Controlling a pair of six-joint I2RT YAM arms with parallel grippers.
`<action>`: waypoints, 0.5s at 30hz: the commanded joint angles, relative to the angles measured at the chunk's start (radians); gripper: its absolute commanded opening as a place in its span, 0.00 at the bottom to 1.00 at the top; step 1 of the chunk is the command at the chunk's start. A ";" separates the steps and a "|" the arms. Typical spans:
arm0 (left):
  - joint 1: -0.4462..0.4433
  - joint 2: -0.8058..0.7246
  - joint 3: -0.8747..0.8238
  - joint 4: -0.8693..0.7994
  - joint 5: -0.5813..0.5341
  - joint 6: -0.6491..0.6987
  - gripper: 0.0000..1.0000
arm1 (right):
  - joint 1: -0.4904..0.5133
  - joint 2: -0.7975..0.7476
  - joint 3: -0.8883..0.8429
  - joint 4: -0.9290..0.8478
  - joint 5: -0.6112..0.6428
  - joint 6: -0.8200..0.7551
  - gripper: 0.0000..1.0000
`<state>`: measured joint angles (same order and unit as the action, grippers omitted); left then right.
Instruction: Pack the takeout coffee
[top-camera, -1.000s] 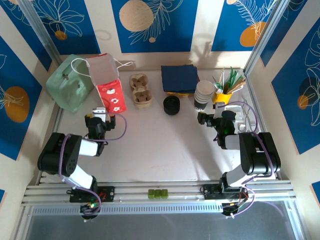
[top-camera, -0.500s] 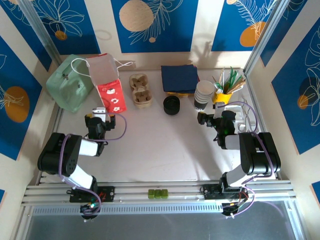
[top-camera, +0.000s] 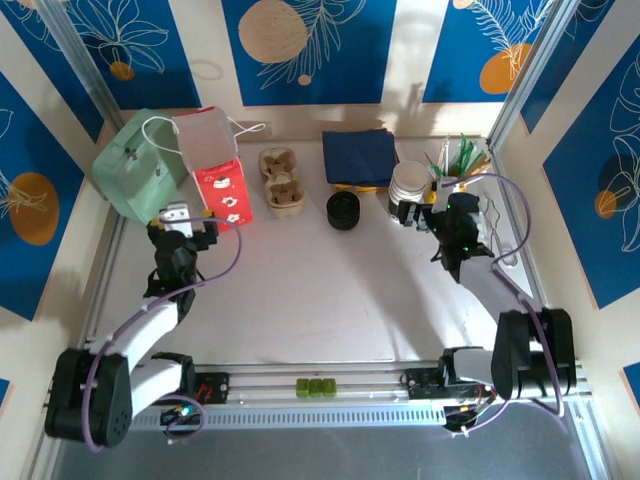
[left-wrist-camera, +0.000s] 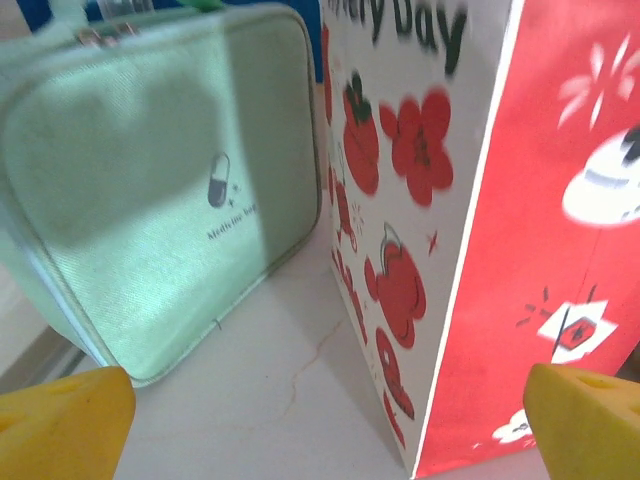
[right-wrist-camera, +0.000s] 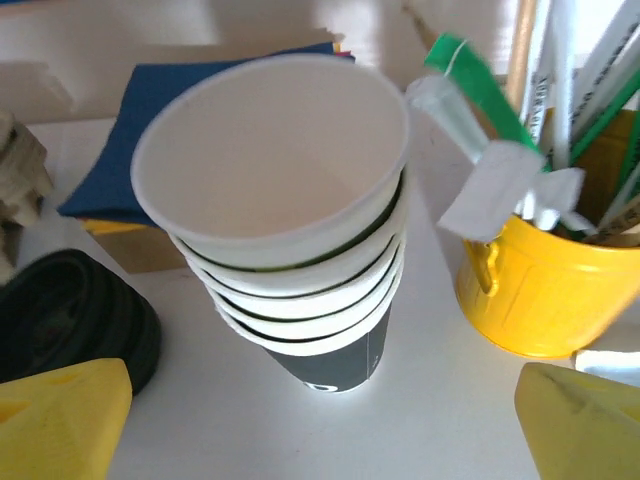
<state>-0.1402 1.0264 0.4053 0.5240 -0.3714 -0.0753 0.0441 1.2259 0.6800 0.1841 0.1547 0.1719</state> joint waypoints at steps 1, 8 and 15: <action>-0.001 -0.116 0.133 -0.408 -0.042 -0.173 0.99 | -0.029 -0.078 0.151 -0.402 0.049 0.262 0.99; -0.003 -0.251 0.349 -0.982 0.045 -0.447 1.00 | -0.102 0.017 0.513 -0.954 -0.136 0.449 1.00; -0.004 -0.259 0.460 -1.219 0.330 -0.480 0.99 | -0.082 0.149 0.734 -1.152 -0.140 0.419 0.89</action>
<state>-0.1410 0.7696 0.8246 -0.5014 -0.1936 -0.5163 -0.0479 1.3415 1.3537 -0.7959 0.0429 0.5823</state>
